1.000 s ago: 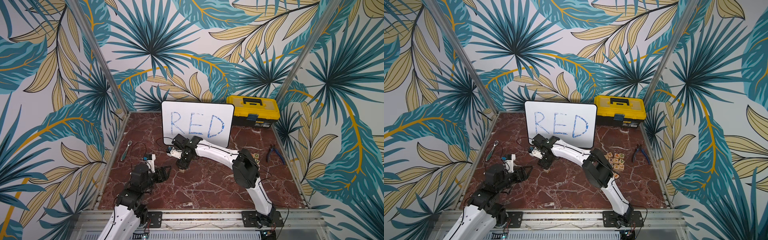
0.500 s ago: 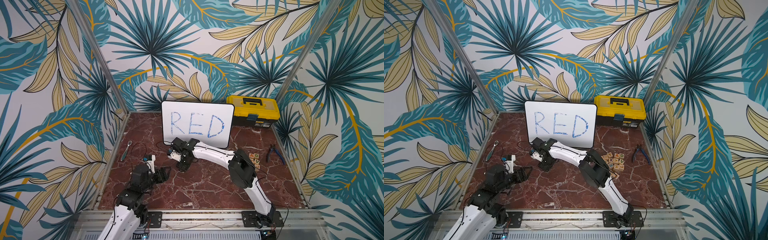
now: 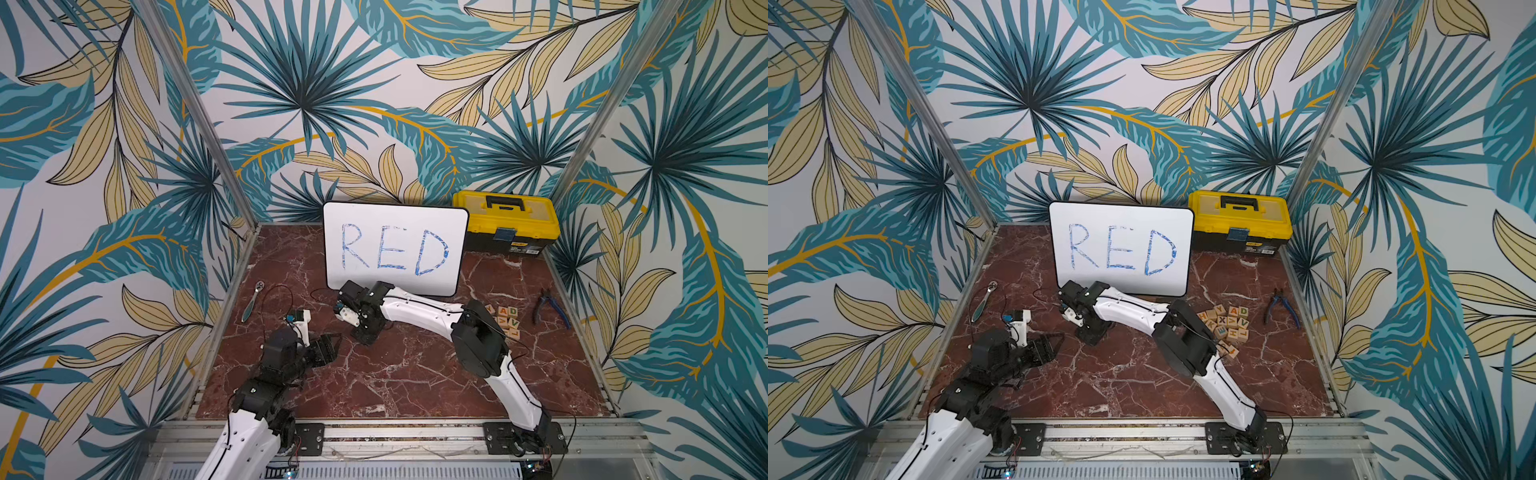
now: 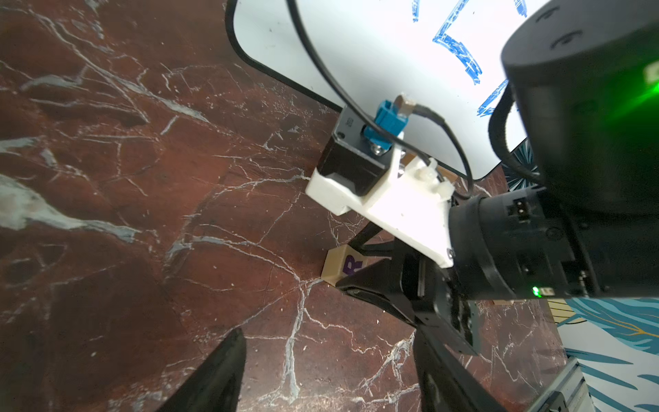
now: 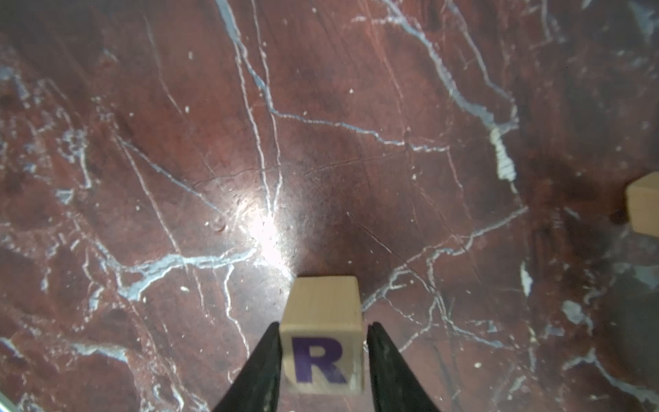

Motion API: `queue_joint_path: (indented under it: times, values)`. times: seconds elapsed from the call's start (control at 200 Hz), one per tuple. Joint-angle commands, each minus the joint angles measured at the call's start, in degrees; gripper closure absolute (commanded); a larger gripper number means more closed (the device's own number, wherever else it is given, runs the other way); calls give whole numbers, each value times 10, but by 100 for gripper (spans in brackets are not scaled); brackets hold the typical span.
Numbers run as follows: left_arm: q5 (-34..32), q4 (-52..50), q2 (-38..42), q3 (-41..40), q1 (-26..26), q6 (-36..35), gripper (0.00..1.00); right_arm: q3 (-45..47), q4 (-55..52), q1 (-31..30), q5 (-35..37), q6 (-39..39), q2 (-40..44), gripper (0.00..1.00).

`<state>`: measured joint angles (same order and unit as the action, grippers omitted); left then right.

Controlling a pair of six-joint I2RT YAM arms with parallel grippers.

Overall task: Assemble the uppercase word "red" with letter blocks
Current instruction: Pick up the letter block from the center of the board.

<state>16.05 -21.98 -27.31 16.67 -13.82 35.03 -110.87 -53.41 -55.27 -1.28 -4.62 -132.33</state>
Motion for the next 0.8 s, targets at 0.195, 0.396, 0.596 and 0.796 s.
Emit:
queue_joint_path:
  times: [0.195,0.396,0.596,0.796]
  values:
    - [-6,-1,0,-10,0,-1,26,-14,-28,-7,37,56,-15,70]
    - [-3,0,-1,-10,-1,-1,26,-62,-70,-6,43,123,-19,77]
    - [-1,0,1,-10,-1,-1,26,-142,-130,-6,35,242,-50,77]
    - [1,-1,4,-11,-2,-1,26,-171,-161,-6,30,378,-78,82]
